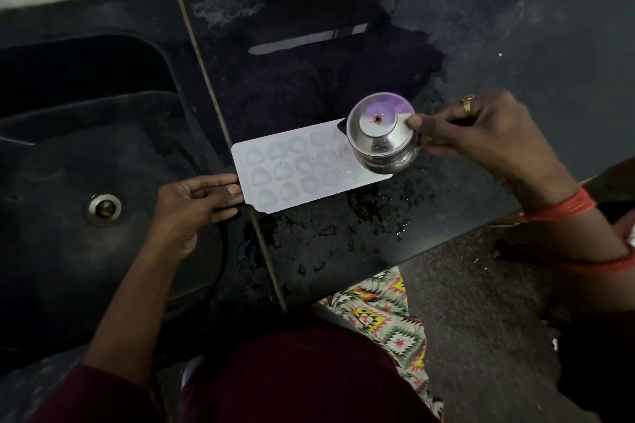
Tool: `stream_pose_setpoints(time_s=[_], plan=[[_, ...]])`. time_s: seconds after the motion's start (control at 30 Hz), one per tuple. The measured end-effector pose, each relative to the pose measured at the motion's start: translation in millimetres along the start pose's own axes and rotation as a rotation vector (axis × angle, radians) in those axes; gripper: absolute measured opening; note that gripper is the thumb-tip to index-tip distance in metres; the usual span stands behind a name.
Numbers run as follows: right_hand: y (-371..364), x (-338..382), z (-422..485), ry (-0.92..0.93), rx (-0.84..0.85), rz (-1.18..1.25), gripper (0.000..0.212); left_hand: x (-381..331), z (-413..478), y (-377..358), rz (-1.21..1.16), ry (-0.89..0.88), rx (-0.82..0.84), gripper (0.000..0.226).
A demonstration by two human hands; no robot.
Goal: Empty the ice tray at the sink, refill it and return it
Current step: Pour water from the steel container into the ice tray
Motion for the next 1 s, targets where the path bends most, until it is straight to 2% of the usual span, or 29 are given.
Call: stream_pose_setpoints(time_s=[0.13,0.53,0.77,1.0], plan=[[-0.6,-0.9,-2.6,0.003,0.012,-0.066,0.029,-0.9,-0.6,0.1,-0.002,0.005,-0.004,0.027],[3.1,0.9,-6.0,0.019,-0.01,-0.178,0.028,-1.2,-0.7,0.2,0.008,0.009,-0.002,0.014],[5.0,1.2,-6.1,0.021,-0.018,-0.214,0.03,-1.3,-1.3,-0.1,-0.007,0.011,0.011,0.032],[5.5,2.6,-6.4,0.025,-0.018,-0.216,0.029,-1.0,-1.4,0.1,-0.014,0.013,0.003,0.029]])
Point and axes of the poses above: each hand's wrist, its own z-axis towards the middle knuckle, its own y-axis out of the back of the hand, x = y × z, the point moved 10 cm from there along z, towards the middle knuckle, and after that the axes turned 2 degrees about z, right-handed, at the moved point
